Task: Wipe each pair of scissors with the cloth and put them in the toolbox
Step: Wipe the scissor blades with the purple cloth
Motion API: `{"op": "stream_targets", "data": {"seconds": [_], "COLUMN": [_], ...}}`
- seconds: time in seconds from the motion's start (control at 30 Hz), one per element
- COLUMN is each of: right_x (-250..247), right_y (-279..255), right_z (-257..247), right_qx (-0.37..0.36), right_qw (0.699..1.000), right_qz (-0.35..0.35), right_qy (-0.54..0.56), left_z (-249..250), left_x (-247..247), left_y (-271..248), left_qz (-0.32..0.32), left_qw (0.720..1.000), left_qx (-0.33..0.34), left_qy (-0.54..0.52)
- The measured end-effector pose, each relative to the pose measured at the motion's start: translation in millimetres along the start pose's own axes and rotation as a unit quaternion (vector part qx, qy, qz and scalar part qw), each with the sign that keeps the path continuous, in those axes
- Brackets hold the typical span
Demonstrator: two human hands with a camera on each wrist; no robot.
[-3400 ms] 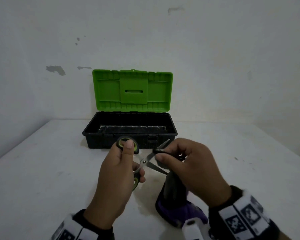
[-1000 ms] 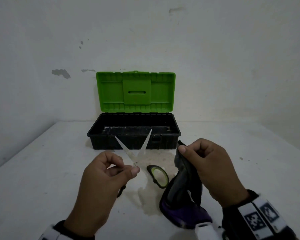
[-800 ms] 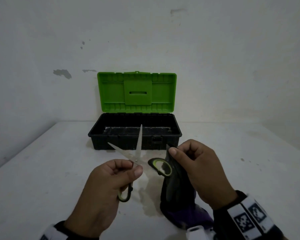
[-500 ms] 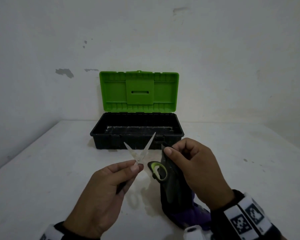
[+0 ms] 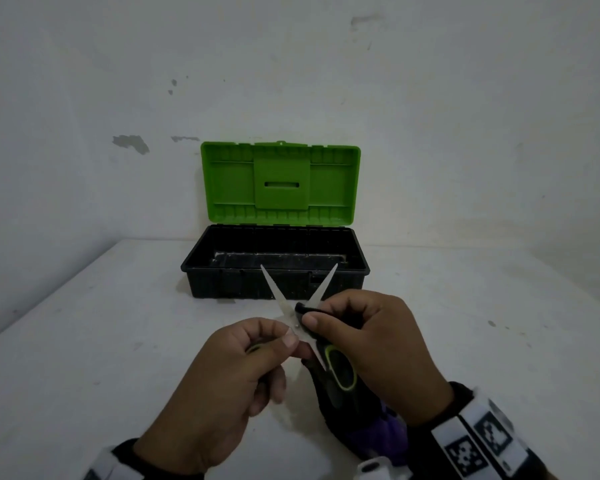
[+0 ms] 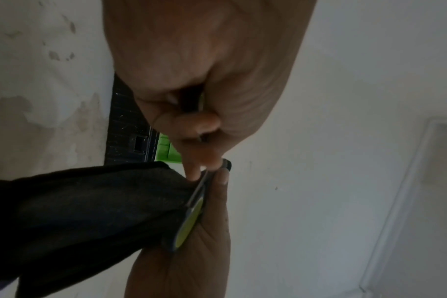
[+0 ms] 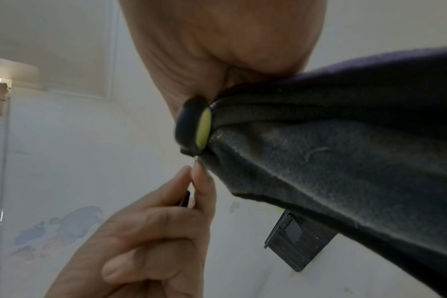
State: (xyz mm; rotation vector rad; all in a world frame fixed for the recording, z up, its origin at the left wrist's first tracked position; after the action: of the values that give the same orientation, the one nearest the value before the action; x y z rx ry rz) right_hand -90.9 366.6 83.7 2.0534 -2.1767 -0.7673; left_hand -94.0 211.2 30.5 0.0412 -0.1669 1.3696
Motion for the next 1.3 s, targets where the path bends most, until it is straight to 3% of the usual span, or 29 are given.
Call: {"op": "stream_targets", "data": {"seconds": [0.13,0.37,0.47,0.53,0.67,0.8,0.97,1.1,1.23,1.3], "right_x": [4.8,5.3,-7.2,-11.6,3.6,-17.2,-4.4,-22.7,-8.8,-17.0], "right_y": [-2.5,-7.0,-3.5,-1.9,-7.7,-3.4,-7.9,-1.3,-5.9,-1.7], "right_z": [-1.1,5.8,7.1,8.0,2.3,6.2,1.3,7.7,1.4,6.7], "right_qx": [0.013,0.000,-0.024,-0.026,-0.041,-0.041,-0.051,-0.032,-0.045,-0.037], "right_qw": [1.000,0.994,0.989,0.988,0.993,0.986,0.991,0.984,0.990,0.988], "right_qz": [-0.007,0.028,0.081,0.097,0.042,0.122,0.082,0.141,0.096,0.118], "right_qy": [0.016,-0.110,-0.124,-0.119,-0.103,-0.110,-0.092,-0.102,-0.094,-0.091], "left_z": [-0.6,11.7,15.0,15.8,18.0,19.4,23.2,23.6,24.8,24.8], "left_x": [-3.3,-3.2,-1.0,-0.1,-3.2,0.4,-0.8,1.2,1.3,1.5], "left_y": [3.8,0.6,0.3,0.8,3.4,4.0,7.3,8.8,10.8,11.1], "left_qz": [0.023,0.043,0.040,0.040,0.048,0.034,0.045,0.030,0.009,0.008], "left_qw": [0.999,0.981,0.971,0.970,0.962,0.961,0.951,0.952,0.960,0.958], "left_qx": [0.018,0.085,0.109,0.116,0.131,0.144,0.165,0.169,0.164,0.168], "left_qy": [0.024,0.166,0.210,0.211,0.234,0.235,0.257,0.252,0.229,0.233]}}
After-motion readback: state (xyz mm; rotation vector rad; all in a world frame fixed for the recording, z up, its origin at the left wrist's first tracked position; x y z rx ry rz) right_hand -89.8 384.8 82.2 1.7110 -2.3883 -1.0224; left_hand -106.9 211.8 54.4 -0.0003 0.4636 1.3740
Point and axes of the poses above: each hand's wrist, its own y-axis towards the middle knuckle, its own x-axis out of the palm, z = x × y, the point moved 9 cm from there along y, towards the middle knuckle, and after that the axes turned 1 degree about x, right-handed, at the moved point
